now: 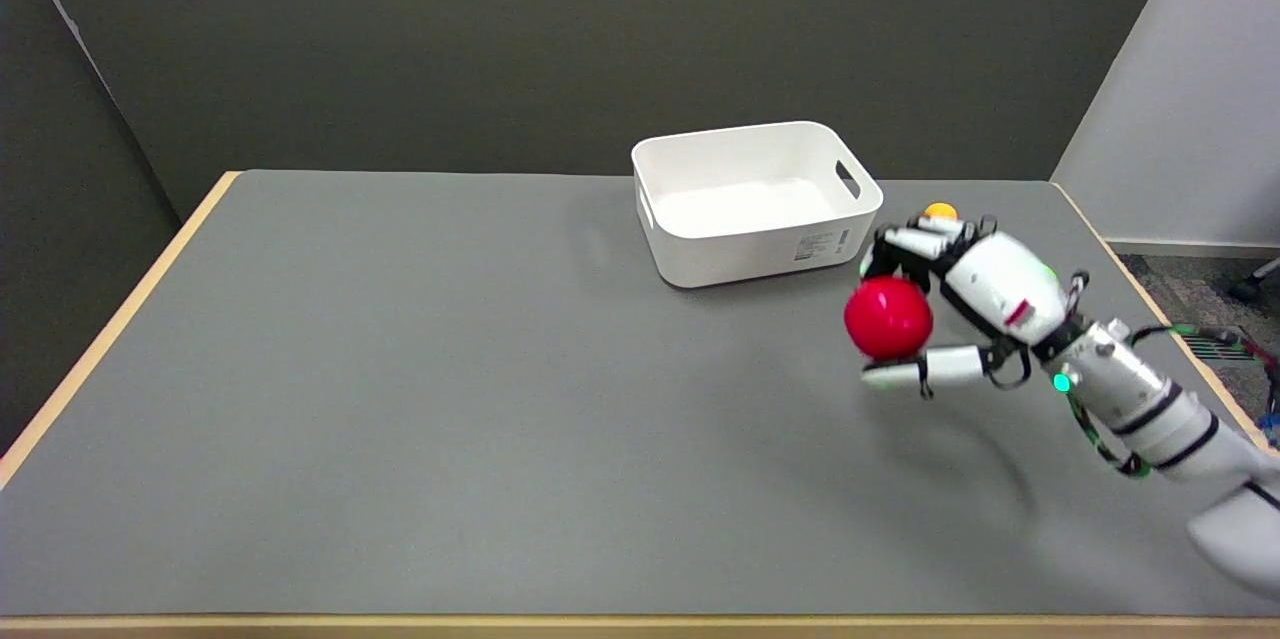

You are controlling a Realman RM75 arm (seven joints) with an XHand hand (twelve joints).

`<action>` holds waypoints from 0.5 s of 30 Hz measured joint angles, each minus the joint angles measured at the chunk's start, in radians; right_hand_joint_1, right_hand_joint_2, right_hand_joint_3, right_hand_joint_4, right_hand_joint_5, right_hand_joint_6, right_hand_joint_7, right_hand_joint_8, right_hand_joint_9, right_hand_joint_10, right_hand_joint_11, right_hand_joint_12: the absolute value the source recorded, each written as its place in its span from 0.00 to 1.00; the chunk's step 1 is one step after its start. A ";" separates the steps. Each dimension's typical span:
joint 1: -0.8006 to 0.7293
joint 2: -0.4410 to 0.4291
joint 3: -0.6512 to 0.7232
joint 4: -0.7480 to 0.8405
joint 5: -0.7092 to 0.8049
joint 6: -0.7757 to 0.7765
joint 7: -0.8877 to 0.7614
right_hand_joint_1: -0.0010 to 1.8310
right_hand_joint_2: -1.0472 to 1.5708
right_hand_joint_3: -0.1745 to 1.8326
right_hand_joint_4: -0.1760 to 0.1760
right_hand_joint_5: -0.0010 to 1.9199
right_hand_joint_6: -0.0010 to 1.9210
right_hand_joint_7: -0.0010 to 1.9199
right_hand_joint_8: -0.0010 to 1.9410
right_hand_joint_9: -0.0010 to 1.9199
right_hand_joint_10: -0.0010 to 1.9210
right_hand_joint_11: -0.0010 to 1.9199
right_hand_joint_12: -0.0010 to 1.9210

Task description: Pick up the pomegranate.

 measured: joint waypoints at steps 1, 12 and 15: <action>0.007 0.002 0.006 0.016 0.003 -0.014 0.001 0.65 0.80 0.31 0.00 0.36 0.78 0.38 0.78 0.45 0.87 0.25 0.80; 0.207 0.021 0.006 0.132 0.028 -0.208 -0.025 0.63 0.80 0.36 0.00 0.33 0.83 0.36 0.85 0.44 0.98 0.28 0.81; 0.298 0.022 -0.030 0.125 0.033 -0.257 -0.034 0.47 0.81 0.32 0.96 0.35 0.81 0.47 0.92 0.45 0.97 0.28 0.83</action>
